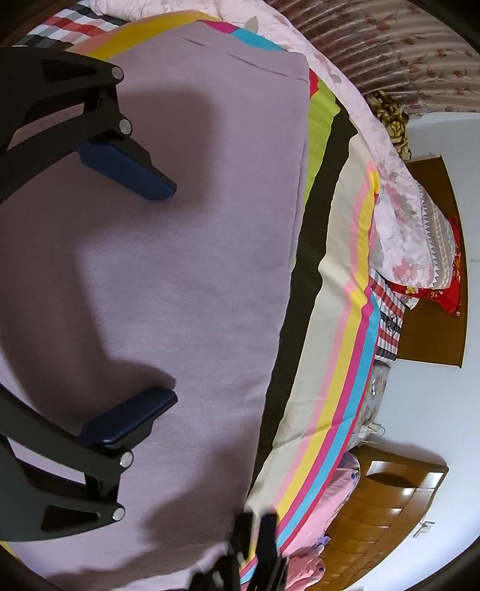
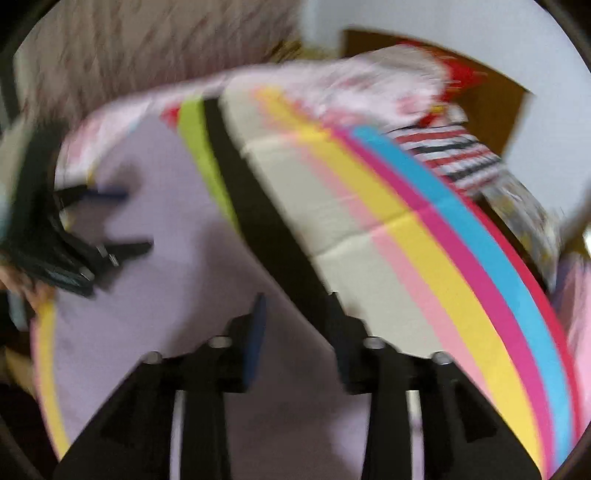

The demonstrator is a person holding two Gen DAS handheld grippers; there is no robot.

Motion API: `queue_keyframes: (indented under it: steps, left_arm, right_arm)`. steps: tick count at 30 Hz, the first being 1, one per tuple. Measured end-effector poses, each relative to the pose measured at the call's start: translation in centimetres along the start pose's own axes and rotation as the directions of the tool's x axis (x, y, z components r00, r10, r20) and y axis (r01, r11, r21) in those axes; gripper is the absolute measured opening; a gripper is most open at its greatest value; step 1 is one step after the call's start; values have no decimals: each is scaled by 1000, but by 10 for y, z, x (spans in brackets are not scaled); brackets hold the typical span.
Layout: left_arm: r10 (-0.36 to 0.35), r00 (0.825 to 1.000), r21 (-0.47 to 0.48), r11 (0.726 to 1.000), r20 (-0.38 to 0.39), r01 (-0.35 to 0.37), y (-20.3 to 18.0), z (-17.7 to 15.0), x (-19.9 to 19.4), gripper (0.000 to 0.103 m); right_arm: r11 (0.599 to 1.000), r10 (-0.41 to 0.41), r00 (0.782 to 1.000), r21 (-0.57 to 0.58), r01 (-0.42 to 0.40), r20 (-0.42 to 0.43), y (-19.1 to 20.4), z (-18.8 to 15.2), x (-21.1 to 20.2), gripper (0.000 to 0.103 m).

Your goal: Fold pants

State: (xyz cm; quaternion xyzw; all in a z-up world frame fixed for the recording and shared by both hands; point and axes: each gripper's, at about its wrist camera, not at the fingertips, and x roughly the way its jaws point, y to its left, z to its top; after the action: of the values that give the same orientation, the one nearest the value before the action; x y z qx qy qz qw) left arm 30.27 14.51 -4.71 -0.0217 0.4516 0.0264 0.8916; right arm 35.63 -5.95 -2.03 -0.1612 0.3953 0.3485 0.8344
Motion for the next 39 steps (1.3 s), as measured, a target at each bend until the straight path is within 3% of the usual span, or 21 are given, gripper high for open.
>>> queue_keyframes:
  steps: [4, 8, 10, 12, 15, 17, 19, 21, 23, 24, 26, 28, 30, 32, 33, 34, 36, 39]
  left_arm:
    - [16, 1000, 10, 1000, -6, -16, -2, -1, 1, 102]
    - [13, 1000, 7, 1000, -6, -13, -2, -1, 1, 102]
    - [14, 1000, 8, 1000, -7, -14, -2, -2, 0, 102]
    - [13, 1000, 7, 1000, -6, -13, -2, -2, 0, 102]
    - [15, 1000, 9, 1000, -7, -15, -2, -2, 1, 102]
    - [16, 1000, 10, 1000, -7, -16, -2, -2, 0, 102]
    - [14, 1000, 9, 1000, -7, -14, -2, -1, 0, 102]
    - [17, 1000, 10, 1000, -8, -17, -2, -2, 0, 102]
    - [26, 1000, 7, 1000, -1, -26, -3, -4, -2, 102]
    - [73, 997, -2, 997, 3, -73, -5, -6, -9, 100]
    - [98, 993, -1, 995, 70, -98, -17, -10, -40, 98]
    - [55, 983, 41, 997, 173, -62, -38, -13, -75, 101]
    - [-9, 975, 116, 993, 224, -18, -73, -16, -99, 101]
    - [-133, 972, 190, 977, 194, 95, -106, -22, -106, 101]
    - [-216, 964, 242, 954, 157, 174, -129, -28, -109, 101]
    - [-249, 959, 275, 939, 133, 206, -144, -34, -110, 101]
    - [-270, 957, 330, 917, 102, 223, -173, -45, -109, 101]
    - [-263, 962, 368, 904, 73, 219, -196, -60, -104, 101]
  right_arm:
    - [988, -47, 999, 146, 47, -3, -20, -32, -19, 35]
    - [983, -15, 997, 180, 28, -71, -25, -58, -9, 31]
    - [971, 10, 999, 240, -1, -35, -33, -62, -15, 30]
    - [954, -69, 997, 289, 75, -31, -38, -63, -26, 31]
    - [948, -103, 995, 301, 100, -8, -22, -69, -47, 40]
    - [944, -132, 991, 300, 137, -34, -15, -85, -54, 67]
    - [928, -165, 979, 315, 196, -124, -20, -115, -53, 67]
    - [917, -157, 982, 353, 183, -102, -24, -132, -71, 66]
    - [886, -219, 966, 386, 257, -141, -27, -143, -94, 70]
    - [869, -268, 955, 395, 298, -129, -26, -150, -114, 71]
    - [848, -306, 947, 425, 316, -94, -24, -163, -147, 87]
    - [808, -369, 928, 476, 348, -52, -23, -184, -184, 87]
    - [759, -410, 911, 536, 369, -46, -27, -202, -205, 87]
    - [702, -454, 890, 596, 390, -48, -32, -218, -218, 87]
    - [675, -469, 882, 626, 390, -43, -33, -227, -224, 87]
    - [662, -478, 878, 642, 387, -37, -33, -233, -227, 87]
    - [637, -489, 872, 670, 382, -32, -33, -246, -230, 87]
    - [642, -486, 872, 656, 397, -51, -31, -255, -224, 87]
